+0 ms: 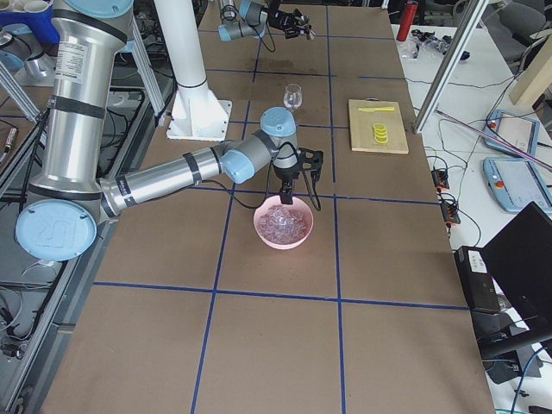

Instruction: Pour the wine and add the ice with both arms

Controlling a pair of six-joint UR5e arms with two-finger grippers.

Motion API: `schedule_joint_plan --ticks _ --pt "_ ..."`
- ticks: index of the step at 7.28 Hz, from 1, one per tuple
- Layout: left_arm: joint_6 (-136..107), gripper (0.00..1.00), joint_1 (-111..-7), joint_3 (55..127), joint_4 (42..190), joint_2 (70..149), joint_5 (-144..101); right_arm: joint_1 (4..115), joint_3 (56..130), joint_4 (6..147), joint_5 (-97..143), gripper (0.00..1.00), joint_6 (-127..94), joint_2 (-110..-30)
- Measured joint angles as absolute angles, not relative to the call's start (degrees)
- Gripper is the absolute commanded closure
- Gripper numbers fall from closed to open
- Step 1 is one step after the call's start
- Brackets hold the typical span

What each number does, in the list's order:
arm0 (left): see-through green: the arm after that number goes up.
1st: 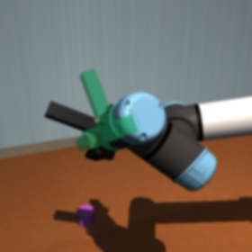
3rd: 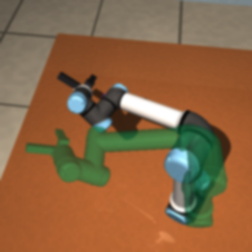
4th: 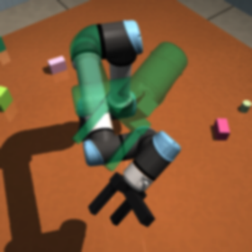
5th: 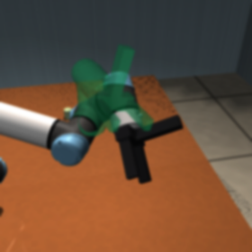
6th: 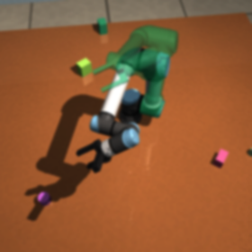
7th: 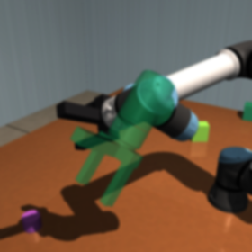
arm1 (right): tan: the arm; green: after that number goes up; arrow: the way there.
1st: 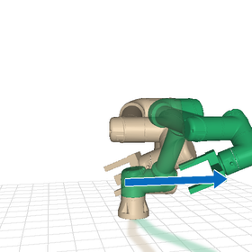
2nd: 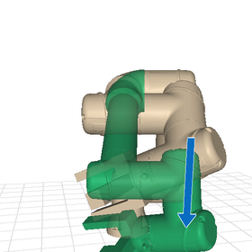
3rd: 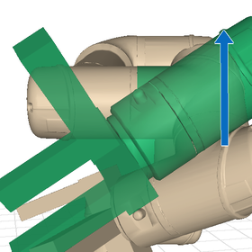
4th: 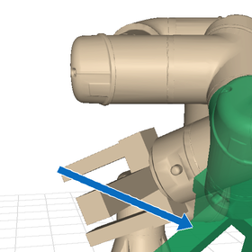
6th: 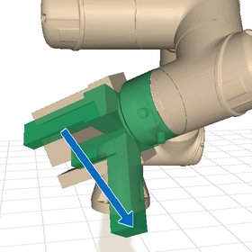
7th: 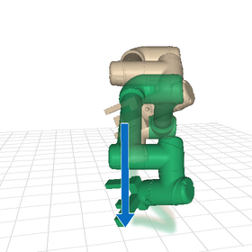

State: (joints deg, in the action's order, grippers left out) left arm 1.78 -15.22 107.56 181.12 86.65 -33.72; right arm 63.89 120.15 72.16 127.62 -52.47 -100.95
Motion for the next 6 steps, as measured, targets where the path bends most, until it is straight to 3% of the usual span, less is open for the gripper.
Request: schedule_joint_plan --ticks 3,6 --pt "-14.6 1.0 -14.5 106.1 183.1 78.5 -36.7 63.9 120.1 72.2 127.6 0.0 -52.5 -101.1" --pt "-23.9 1.0 -14.3 103.2 182.7 76.7 -34.4 62.0 120.1 71.8 124.3 0.0 -52.5 -102.3"
